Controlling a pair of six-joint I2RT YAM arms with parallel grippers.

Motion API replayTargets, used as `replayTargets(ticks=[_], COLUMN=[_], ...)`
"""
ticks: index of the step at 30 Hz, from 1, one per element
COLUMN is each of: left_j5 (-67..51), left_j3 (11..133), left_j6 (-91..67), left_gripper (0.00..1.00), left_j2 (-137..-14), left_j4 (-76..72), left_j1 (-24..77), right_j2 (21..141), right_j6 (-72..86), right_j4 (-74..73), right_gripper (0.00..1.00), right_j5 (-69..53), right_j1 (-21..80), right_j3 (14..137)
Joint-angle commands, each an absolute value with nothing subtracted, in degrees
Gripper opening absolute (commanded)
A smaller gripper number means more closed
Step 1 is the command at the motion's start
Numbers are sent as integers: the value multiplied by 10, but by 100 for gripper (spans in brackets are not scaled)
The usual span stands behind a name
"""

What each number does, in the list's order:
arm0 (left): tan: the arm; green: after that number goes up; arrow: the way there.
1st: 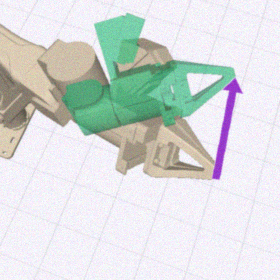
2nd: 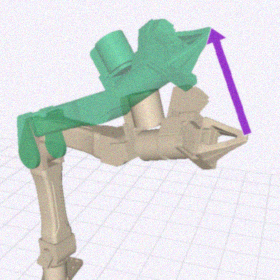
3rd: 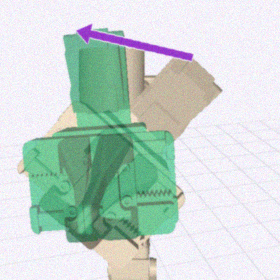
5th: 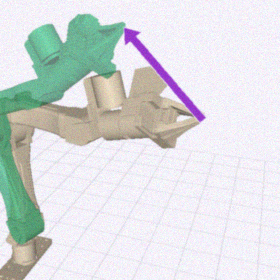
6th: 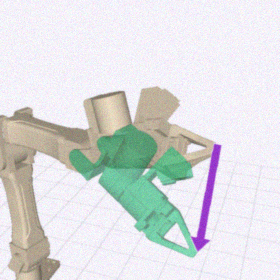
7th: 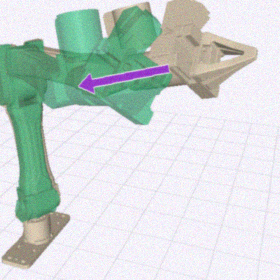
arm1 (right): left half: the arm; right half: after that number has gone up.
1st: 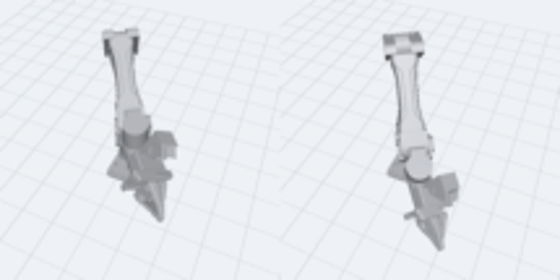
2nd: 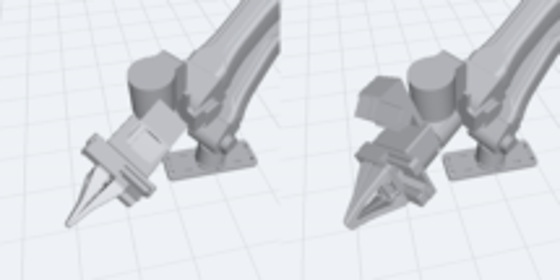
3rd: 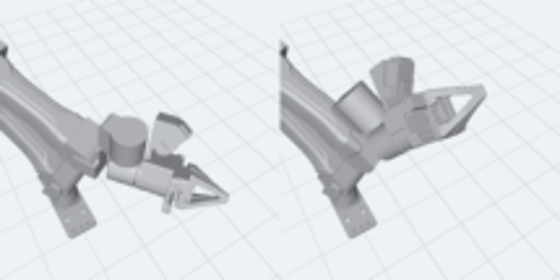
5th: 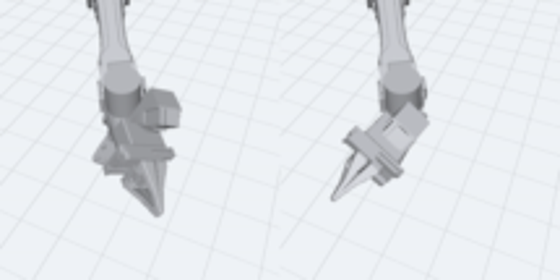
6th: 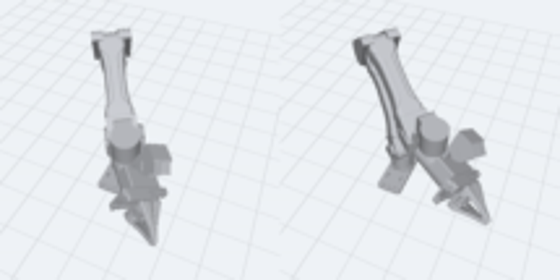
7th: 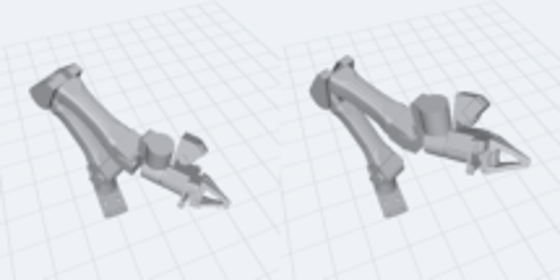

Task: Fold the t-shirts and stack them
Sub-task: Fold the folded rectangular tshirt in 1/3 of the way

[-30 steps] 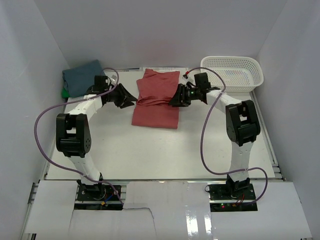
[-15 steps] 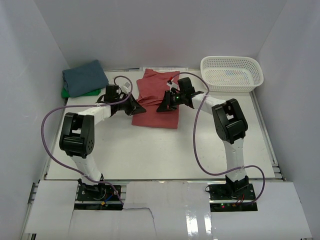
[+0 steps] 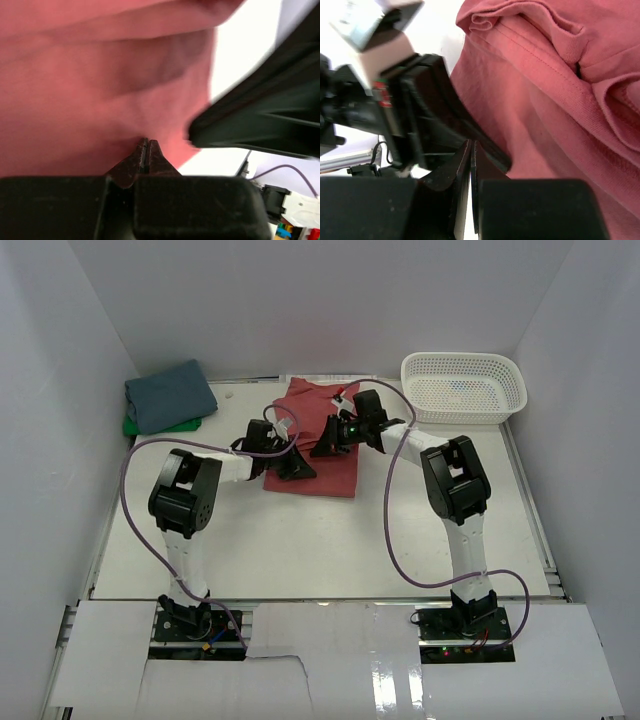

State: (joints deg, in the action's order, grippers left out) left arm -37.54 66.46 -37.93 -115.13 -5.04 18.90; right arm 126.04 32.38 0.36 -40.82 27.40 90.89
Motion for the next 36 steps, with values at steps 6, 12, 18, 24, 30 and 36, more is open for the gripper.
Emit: replayTargets(ticks=[6, 12, 18, 24, 30, 36], left_j5=[-336, -329, -324, -325, -323, -321], left_j3=[628, 612, 573, 541, 515, 469], left_j6=[-364, -369, -386, -397, -408, -424], left_gripper=[0, 0, 0, 0, 0, 0], left_j2=[-1152, -1161, -1156, -1138, -1122, -1106], left_j4=[-91, -104, -127, -146, -155, -177], left_j1=[194, 194, 197, 200, 207, 221], right_j2=[1278, 1300, 1326, 1342, 1345, 1350], right_j6=[335, 343, 344, 332, 320, 304], right_j4=[29, 40, 44, 29, 18, 1], right_gripper=[8, 8, 8, 8, 8, 8], right_j5=[-409, -409, -403, -389, -380, -362], right_j1=[283, 290, 294, 294, 294, 294], right_j3=[927, 934, 947, 969, 980, 991])
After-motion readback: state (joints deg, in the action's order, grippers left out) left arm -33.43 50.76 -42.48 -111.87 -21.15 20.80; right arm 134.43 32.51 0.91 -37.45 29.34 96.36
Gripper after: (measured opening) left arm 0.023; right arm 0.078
